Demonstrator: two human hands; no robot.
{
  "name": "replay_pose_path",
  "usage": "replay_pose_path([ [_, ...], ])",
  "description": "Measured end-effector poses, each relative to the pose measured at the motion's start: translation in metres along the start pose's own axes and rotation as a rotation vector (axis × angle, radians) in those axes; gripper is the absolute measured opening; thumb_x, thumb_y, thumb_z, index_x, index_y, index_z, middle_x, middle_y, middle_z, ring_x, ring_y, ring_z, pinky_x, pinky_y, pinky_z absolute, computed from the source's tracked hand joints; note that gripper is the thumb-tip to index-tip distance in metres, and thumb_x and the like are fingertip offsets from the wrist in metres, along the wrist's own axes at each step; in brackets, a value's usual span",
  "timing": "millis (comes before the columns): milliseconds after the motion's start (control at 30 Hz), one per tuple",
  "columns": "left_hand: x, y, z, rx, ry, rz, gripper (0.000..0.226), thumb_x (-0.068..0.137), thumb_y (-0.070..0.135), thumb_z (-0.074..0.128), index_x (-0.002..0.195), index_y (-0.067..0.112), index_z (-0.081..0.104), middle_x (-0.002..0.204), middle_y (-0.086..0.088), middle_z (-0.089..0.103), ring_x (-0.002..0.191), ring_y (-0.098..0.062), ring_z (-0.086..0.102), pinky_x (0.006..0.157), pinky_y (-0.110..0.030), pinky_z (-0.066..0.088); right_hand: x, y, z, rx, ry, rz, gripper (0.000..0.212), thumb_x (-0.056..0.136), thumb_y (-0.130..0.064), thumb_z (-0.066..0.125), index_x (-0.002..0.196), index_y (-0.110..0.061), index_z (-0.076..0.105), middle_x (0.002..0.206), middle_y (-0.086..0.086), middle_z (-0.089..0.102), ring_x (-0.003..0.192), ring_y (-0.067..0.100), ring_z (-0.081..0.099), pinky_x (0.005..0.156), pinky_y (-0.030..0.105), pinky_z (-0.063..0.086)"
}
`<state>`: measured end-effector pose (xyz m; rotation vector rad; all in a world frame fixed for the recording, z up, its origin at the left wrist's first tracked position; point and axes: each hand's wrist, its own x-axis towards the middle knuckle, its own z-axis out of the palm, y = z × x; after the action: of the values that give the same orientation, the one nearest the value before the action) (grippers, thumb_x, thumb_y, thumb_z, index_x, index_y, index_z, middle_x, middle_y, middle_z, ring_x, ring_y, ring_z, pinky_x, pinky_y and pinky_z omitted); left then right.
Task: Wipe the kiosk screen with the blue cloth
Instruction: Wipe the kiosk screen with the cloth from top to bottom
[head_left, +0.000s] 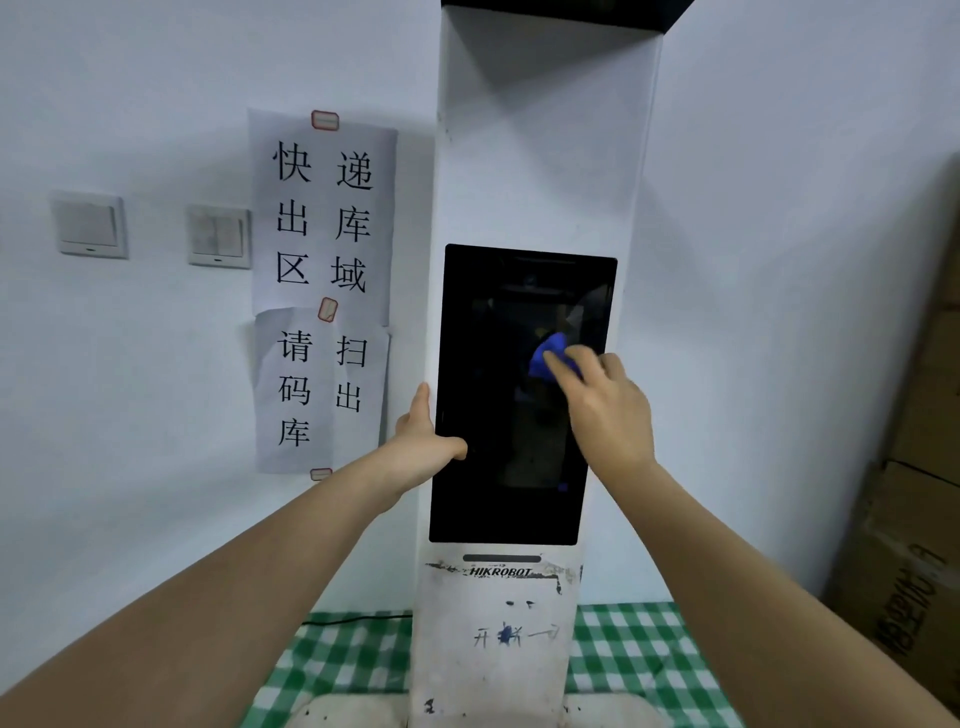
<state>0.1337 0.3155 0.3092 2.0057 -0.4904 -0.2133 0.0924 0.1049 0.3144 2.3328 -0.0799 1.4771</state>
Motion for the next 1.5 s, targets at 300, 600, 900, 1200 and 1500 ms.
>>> replay_pose_path([
  [300,0.001,0.000,0.001,-0.016,0.009,-0.001,0.091,0.089,0.009,0.054,0.152,0.032,-0.009,0.158,-0.004,0.013,0.141,-0.027,0.027,0.106,-0.038,0.033,-0.022,-0.002,0.000,0.013,-0.110,-0.178,0.071,0.049,0.010,0.076,0.116,-0.010,0.065,0.101,0.008,0.062,0.072,0.029,0.055,0.042,0.029,0.045],
  [600,0.003,-0.002,0.002,-0.007,0.011,-0.013,0.092,0.090,0.012,0.055,0.151,0.034,-0.009,0.159,-0.004,0.010,0.142,-0.028,0.024,0.110,-0.043,0.031,-0.032,-0.002,0.005,0.043,-0.107,-0.044,0.075,0.045,0.015,0.075,0.116,-0.008,0.066,0.103,0.009,0.063,0.072,0.028,0.056,0.042,0.026,0.040],
  [900,0.003,0.000,0.002,0.004,0.002,-0.030,0.092,0.089,0.012,0.055,0.151,0.034,-0.010,0.159,-0.005,0.010,0.141,-0.028,0.027,0.111,-0.043,0.031,-0.014,0.015,0.000,0.001,-0.033,0.064,0.072,0.050,0.019,0.071,0.116,-0.009,0.066,0.102,0.009,0.063,0.071,0.028,0.053,0.042,0.025,0.034],
  [1200,0.002,0.001,0.001,0.025,-0.001,-0.036,0.091,0.089,0.013,0.055,0.151,0.033,-0.010,0.159,-0.004,0.011,0.138,-0.030,0.031,0.111,-0.042,0.032,-0.018,0.037,-0.005,-0.064,-0.078,-0.138,0.069,0.050,0.018,0.069,0.114,-0.008,0.066,0.100,0.009,0.063,0.069,0.030,0.055,0.042,0.029,0.042],
  [1500,0.003,-0.003,0.000,0.019,-0.002,-0.031,0.092,0.089,0.013,0.055,0.150,0.035,-0.009,0.159,-0.001,0.008,0.140,-0.027,0.027,0.112,-0.044,0.032,-0.045,0.026,0.005,0.008,-0.073,-0.029,0.072,0.047,0.019,0.073,0.113,-0.007,0.068,0.100,0.008,0.065,0.070,0.029,0.055,0.041,0.027,0.039],
])
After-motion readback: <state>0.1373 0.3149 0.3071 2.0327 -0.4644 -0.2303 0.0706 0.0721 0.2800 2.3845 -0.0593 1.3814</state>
